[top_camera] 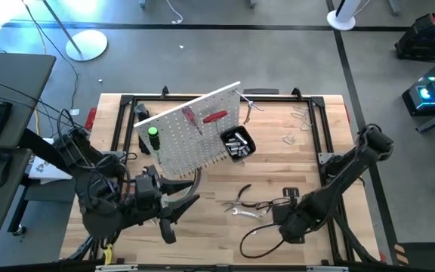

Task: Hang tools onto peg board
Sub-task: Hang the wrench on the peg board

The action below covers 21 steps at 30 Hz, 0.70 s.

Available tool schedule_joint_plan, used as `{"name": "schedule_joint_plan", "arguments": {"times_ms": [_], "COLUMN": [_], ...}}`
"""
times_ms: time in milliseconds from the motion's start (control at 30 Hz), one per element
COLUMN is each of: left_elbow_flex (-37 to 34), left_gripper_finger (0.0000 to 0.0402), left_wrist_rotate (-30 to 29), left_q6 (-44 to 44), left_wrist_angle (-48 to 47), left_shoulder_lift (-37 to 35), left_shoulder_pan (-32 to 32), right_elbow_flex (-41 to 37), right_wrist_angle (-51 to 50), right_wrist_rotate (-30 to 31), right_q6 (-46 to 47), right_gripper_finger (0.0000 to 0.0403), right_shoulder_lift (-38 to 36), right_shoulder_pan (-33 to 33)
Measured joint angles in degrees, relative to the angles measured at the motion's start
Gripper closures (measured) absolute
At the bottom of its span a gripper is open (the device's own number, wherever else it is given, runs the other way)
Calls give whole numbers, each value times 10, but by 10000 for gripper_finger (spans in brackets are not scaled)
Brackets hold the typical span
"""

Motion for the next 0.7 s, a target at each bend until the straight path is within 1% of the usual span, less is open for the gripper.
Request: {"name": "schedule_joint_plan", "arguments": {"times_ms": [100,233,300,367,433,500,600,700], "left_elbow_flex": [0,0,0,0,0,0,0,0], "left_gripper_finger": [222,217,210,202,191,181,170,165], "left_wrist_rotate": [-1,3,2,1,2,3,18,38], "left_q6": [80,205,258,281,281,264,222,141], "left_wrist_angle": [45,126,166,191,196,197,196,196], "left_shoulder_lift": [-2,-2,-2,-3,-2,0,1,1], "left_shoulder_pan": [4,11,13,14,18,20,19,19], "right_elbow_flex": [59,155,200,238,273,304,337,348], "right_wrist_angle": [-84,-142,-151,-151,-148,-150,-173,-204], "right_wrist_rotate": [31,115,159,209,258,277,269,222], "right_q6": [2,32,53,75,81,66,38,-4], "right_gripper_finger": [402,402,402,402,402,403,403,403], "right_shoulder_lift": [-19,-50,-62,-72,-81,-84,-82,-78], "right_shoulder_pan": [2,8,8,9,12,12,10,3]}}
